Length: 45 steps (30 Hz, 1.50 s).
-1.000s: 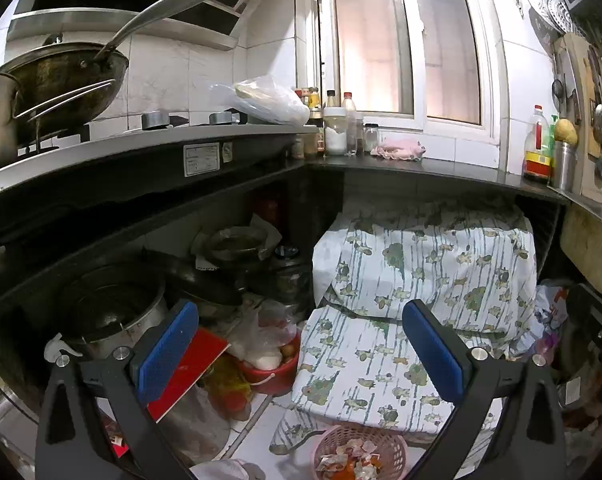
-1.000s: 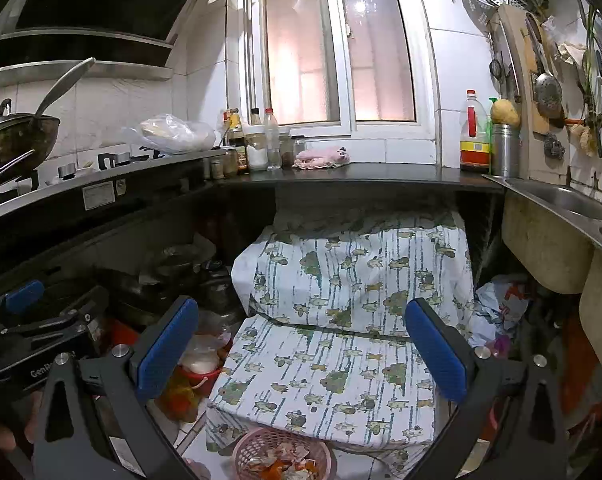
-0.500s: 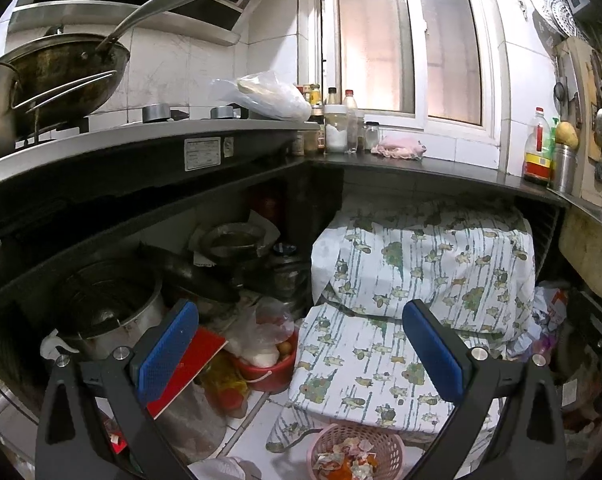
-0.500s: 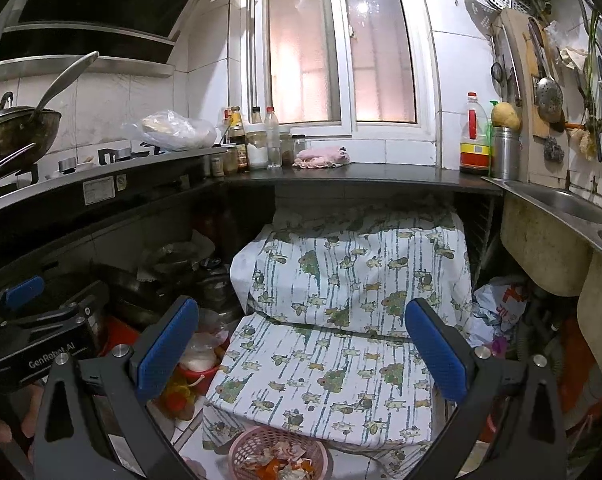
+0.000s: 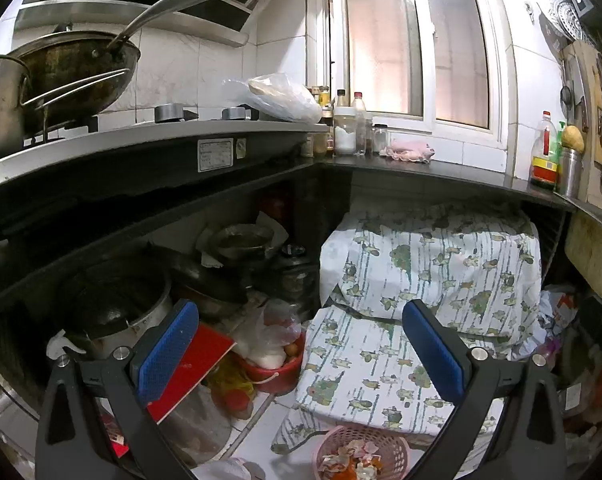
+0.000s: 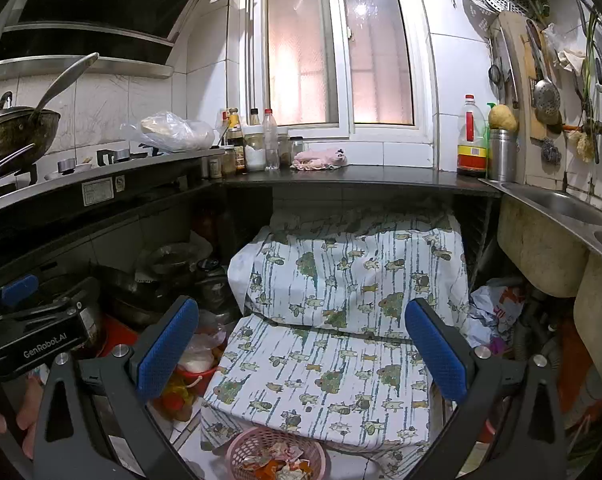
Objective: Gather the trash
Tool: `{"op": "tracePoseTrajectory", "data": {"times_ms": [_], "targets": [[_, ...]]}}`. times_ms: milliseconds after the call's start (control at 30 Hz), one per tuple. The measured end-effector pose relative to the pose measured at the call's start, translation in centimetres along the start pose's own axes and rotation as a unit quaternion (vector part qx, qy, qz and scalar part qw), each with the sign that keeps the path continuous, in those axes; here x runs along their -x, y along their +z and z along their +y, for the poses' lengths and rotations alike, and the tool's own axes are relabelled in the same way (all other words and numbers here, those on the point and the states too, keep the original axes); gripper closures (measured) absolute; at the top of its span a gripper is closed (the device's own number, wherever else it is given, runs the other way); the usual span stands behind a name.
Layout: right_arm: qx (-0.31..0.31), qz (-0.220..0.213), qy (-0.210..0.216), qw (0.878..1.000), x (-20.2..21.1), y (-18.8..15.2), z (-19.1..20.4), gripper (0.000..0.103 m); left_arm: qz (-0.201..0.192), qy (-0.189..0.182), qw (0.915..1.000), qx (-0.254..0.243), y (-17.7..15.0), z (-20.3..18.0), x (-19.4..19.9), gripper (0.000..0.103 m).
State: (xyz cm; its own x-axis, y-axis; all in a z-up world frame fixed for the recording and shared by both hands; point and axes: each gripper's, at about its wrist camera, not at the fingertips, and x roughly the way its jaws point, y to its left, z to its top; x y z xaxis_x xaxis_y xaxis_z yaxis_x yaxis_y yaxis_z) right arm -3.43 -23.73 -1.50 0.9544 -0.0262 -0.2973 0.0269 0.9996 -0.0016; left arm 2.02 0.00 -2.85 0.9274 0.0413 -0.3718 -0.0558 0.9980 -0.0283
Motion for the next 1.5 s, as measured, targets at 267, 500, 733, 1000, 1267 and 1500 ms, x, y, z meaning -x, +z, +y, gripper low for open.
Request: {"op": "tracePoseTrajectory", "data": {"times_ms": [267, 500, 733, 1000, 1267, 1500], "targets": [[0.002, 0.000, -0.001, 1.000, 0.1, 0.1, 0.2, 0.000, 0.000, 0.003, 1.0000, 0.000, 0.0, 0.0, 0.0, 0.000], [0.004, 0.002, -0.002, 1.000, 0.1, 0.1, 0.1, 0.000, 0.000, 0.006, 1.0000, 0.000, -0.1, 0.1, 0.0, 0.000], [0.010, 0.000, -0.005, 1.000, 0.2, 0.2, -0.4, 0.000, 0.000, 0.000, 1.0000, -0.001, -0.1, 0.2, -0.1, 0.000], [0.014, 0.000, -0.010, 1.000, 0.1, 0.3, -1.0, 0.000, -0.002, -0.011, 0.9999, 0.000, -0.1, -0.3, 0.7, 0.000], [0.014, 0.000, -0.011, 1.000, 0.0, 0.4, -1.6, 0.000, -0.011, -0.007, 0.9999, 0.001, 0.0, -0.5, 1.7, 0.000], [0.011, -0.005, -0.014, 1.000, 0.2, 0.5, -1.9, 0.000, -0.010, -0.039, 0.9992, 0.009, 0.0, -0.5, 1.6, 0.000]]}}
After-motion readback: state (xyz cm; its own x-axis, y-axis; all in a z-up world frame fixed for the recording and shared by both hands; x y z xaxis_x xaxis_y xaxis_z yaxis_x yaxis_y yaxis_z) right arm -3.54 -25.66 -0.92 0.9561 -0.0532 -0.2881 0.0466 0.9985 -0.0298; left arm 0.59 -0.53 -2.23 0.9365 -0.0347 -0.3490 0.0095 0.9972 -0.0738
